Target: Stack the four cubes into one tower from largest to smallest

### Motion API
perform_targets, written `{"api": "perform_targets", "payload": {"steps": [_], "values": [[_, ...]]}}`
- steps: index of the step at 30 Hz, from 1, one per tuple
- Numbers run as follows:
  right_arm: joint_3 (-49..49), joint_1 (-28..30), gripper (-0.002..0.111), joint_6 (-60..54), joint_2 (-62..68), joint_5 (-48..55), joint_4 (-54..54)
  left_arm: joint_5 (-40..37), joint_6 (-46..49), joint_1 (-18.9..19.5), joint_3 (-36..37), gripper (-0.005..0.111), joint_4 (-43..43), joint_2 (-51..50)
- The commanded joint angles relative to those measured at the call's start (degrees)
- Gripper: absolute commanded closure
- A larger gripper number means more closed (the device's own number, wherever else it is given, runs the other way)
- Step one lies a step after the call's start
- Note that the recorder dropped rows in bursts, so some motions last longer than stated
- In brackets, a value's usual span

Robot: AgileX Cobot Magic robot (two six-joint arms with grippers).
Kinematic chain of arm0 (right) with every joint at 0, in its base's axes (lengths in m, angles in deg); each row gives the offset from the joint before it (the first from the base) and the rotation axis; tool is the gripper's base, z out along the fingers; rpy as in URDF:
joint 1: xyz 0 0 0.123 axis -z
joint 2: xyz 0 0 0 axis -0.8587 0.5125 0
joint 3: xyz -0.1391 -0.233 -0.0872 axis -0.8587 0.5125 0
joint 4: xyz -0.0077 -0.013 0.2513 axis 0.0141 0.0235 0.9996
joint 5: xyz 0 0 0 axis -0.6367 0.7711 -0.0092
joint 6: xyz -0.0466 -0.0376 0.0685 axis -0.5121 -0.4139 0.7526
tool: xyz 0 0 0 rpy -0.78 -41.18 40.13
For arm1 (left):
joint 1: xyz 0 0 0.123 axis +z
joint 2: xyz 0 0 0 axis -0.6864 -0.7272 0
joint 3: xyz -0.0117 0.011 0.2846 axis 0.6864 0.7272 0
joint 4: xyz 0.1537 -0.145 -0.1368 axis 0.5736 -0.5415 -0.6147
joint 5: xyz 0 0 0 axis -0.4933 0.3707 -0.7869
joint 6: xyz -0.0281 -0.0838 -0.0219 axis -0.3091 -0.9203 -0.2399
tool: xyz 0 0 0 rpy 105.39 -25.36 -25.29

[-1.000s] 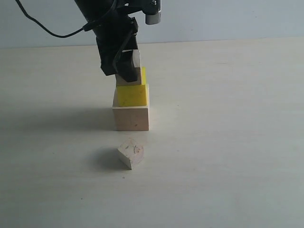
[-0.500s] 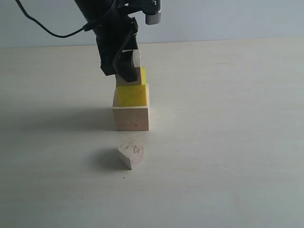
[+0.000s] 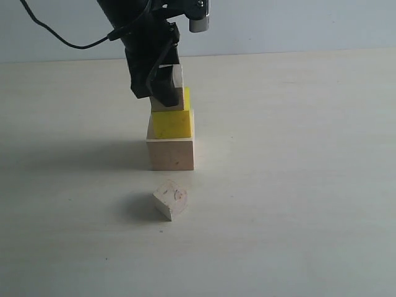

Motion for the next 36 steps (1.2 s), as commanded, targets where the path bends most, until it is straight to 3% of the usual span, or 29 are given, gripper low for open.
{"api": "perform_targets", "payload": {"steps": [1,36], "values": [[0.3,0.3,0.108,-0.2,0.0,-0.3,-0.3,0.1,0.2,-0.1,-0.6,0.107,-0.1,0.6],[0.3,0.3,0.108,-0.2,0.0,-0.2,-0.3,0.1,0.2,-0.1,-1.2,0.107,-1.5,0.4]]}}
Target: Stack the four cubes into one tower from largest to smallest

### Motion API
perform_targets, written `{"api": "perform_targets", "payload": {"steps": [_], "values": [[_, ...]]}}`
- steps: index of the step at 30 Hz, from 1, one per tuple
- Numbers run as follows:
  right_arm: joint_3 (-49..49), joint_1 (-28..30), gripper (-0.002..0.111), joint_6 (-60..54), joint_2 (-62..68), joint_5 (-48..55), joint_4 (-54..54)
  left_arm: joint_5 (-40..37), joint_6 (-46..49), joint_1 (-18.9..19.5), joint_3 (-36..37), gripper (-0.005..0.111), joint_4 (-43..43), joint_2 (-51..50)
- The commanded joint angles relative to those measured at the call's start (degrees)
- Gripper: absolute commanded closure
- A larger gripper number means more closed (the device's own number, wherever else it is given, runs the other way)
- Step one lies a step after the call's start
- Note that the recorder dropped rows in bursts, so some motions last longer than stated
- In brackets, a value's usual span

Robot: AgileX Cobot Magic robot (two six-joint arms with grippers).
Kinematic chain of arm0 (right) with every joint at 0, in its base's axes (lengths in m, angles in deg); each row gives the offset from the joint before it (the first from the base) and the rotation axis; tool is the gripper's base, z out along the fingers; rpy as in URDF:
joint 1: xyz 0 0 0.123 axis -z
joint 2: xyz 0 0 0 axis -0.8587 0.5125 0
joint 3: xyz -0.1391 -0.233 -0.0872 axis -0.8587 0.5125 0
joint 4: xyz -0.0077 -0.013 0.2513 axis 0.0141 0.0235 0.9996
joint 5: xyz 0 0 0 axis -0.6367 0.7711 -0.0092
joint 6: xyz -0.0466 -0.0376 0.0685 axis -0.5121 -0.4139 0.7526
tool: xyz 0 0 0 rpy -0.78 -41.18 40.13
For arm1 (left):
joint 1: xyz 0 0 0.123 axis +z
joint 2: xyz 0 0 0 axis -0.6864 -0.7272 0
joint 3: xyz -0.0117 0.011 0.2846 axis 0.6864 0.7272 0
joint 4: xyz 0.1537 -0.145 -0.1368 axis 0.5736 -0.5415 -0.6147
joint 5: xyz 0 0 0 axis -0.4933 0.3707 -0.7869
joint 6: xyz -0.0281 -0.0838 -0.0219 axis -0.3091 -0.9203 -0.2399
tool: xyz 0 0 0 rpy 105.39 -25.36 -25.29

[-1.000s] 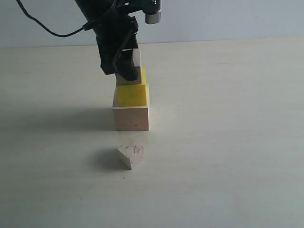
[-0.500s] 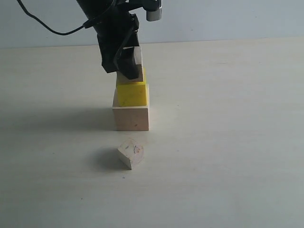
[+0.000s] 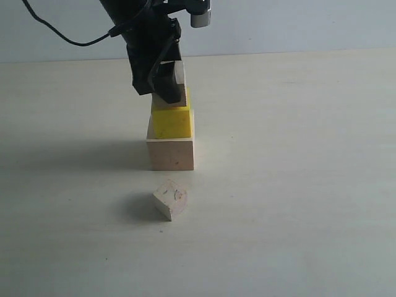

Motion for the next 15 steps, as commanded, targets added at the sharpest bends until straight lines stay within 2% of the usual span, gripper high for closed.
{"api": "perform_targets", "payload": {"steps": [1,15], "values": [[0.3,0.3,0.108,-0.2,0.0,-0.2,-0.3,0.1,-0.1,-0.1,-0.4,0.107,-1.0,0.4],[0.3,0.3,0.108,-0.2,0.0,-0.2,-0.3,0.1,-0.2,-0.1,-0.4,0.107,-1.4,0.4]]}}
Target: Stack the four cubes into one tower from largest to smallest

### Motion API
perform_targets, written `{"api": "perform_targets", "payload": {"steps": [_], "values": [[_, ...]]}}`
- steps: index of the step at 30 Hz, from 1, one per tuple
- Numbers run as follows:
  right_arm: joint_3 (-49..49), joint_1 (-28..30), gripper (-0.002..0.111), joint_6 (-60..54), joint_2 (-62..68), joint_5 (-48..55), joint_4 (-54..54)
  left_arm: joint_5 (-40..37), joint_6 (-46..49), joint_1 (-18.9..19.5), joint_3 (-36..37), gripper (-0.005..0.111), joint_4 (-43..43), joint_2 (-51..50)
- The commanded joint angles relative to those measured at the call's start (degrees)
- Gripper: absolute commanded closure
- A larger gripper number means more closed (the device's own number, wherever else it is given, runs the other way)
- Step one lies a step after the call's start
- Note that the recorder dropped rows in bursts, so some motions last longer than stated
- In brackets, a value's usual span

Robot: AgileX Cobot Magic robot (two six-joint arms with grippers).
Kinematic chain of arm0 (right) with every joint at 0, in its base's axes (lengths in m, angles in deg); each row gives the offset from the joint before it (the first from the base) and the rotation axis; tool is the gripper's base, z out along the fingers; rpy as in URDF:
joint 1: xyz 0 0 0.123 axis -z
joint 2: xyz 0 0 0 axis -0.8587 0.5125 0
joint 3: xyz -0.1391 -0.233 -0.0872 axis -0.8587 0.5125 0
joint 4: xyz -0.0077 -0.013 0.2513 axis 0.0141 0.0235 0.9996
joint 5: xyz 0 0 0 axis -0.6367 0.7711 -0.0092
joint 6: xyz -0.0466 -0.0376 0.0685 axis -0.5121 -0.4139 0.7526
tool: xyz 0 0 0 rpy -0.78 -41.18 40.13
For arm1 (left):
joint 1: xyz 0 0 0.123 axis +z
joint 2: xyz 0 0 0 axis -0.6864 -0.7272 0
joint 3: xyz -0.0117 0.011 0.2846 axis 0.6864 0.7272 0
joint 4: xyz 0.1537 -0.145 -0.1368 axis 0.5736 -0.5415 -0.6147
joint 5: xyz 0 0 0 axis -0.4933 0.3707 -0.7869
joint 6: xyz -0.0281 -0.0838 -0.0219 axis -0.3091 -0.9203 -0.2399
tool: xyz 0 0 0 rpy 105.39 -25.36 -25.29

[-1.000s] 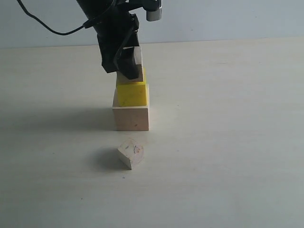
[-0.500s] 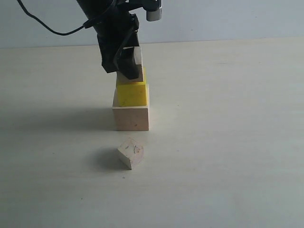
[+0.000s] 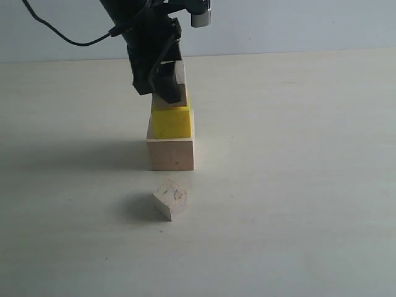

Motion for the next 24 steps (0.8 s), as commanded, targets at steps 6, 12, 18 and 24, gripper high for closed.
{"api": "perform_targets", "payload": {"steps": [6,12,18,24], "values": [[0.3,0.3,0.108,-0.2,0.0,-0.2,-0.3,0.1,-0.2,-0.1,-0.4,0.106,-1.1,0.4],[0.3,0.3,0.108,-0.2,0.0,-0.2,-0.3,0.1,-0.2,-0.1,-0.4,0.088,-1.1,0.4],[0.3,0.3,0.108,-0.2,0.0,-0.2,-0.3,0.1,-0.2,-0.1,-0.4,0.064,-1.9,0.4],[0.3,0.3,0.108,-0.2,0.0,-0.2,-0.3,0.1,-0.2,-0.1,-0.4,0.052,-1.6,0.4]]}}
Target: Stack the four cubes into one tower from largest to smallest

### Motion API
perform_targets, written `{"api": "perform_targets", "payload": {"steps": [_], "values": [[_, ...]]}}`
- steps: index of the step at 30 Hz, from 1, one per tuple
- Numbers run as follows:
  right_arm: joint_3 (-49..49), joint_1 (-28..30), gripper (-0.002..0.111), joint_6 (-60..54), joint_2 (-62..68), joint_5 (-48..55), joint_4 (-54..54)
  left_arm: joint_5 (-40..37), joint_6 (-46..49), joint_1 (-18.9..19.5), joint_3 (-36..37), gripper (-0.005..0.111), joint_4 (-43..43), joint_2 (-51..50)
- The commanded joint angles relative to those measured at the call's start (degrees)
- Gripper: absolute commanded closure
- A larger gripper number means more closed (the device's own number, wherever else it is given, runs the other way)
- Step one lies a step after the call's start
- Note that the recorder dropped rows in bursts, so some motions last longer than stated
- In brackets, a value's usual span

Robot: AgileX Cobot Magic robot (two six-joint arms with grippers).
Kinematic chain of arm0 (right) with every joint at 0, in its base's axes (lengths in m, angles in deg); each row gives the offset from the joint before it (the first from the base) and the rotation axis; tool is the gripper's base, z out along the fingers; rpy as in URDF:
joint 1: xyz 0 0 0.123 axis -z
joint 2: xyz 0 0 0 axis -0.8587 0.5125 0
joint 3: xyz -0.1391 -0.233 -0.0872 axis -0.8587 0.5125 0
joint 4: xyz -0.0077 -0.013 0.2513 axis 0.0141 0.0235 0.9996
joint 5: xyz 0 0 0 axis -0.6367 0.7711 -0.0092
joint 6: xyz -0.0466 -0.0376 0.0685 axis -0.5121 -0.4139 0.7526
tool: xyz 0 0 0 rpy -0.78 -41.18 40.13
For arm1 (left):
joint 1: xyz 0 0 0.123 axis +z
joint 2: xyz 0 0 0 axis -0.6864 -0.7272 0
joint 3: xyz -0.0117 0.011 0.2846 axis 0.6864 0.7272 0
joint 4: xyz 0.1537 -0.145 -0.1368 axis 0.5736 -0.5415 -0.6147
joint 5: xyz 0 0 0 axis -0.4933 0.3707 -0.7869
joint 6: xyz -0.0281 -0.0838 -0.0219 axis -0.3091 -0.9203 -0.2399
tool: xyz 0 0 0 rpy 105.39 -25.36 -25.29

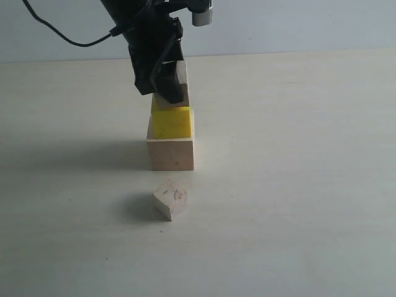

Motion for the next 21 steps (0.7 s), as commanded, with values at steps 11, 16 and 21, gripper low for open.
{"api": "perform_targets", "payload": {"steps": [11,16,21], "values": [[0.3,0.3,0.108,-0.2,0.0,-0.2,-0.3,0.1,-0.2,0.2,-0.4,0.052,0.2,0.4],[0.3,0.3,0.108,-0.2,0.0,-0.2,-0.3,0.1,-0.2,0.2,-0.4,0.052,-0.1,0.4],[0.3,0.3,0.108,-0.2,0.0,-0.1,-0.3,0.1,-0.3,0.2,-0.4,0.052,0.3,-0.6]]}}
